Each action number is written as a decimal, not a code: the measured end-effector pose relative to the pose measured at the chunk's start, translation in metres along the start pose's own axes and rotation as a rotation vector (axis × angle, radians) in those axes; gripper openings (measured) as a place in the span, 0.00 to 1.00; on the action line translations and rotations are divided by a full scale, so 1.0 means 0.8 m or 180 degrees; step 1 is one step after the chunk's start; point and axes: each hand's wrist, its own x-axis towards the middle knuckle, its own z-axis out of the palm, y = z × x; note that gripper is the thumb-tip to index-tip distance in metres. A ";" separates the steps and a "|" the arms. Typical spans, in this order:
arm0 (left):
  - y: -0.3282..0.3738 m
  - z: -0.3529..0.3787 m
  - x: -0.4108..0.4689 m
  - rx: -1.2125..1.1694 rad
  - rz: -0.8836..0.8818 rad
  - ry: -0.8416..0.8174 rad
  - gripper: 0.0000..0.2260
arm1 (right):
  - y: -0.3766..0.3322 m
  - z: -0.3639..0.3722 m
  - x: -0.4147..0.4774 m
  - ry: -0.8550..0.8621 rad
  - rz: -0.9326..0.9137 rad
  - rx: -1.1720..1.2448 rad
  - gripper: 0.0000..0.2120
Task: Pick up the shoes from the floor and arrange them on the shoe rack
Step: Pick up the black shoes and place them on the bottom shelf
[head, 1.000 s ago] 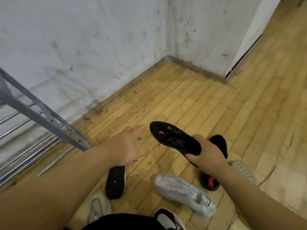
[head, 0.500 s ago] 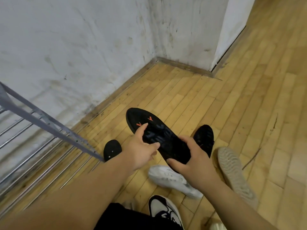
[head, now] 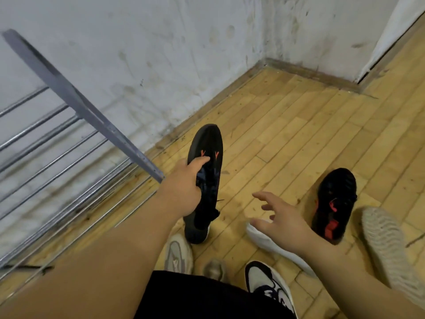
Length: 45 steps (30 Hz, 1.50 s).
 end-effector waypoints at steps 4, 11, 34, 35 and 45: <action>-0.036 -0.013 -0.010 -0.0490 -0.0040 0.0071 0.35 | -0.033 0.045 0.016 -0.0241 -0.0132 0.0420 0.27; -0.036 -0.093 -0.085 -0.1486 0.0330 0.1017 0.36 | -0.184 0.032 0.034 -0.0445 -0.0726 0.1660 0.20; -0.302 -0.135 -0.545 -0.2027 -0.1154 0.2050 0.32 | -0.472 0.291 -0.149 -0.2647 -0.2024 -0.0423 0.22; -0.309 -0.135 -0.551 -0.2022 -0.1161 0.2005 0.32 | -0.473 0.298 -0.153 -0.2670 -0.2012 -0.0457 0.22; -0.377 -0.128 -0.643 -0.2135 -0.1683 0.1742 0.34 | -0.500 0.396 -0.185 -0.2972 -0.2265 -0.0388 0.25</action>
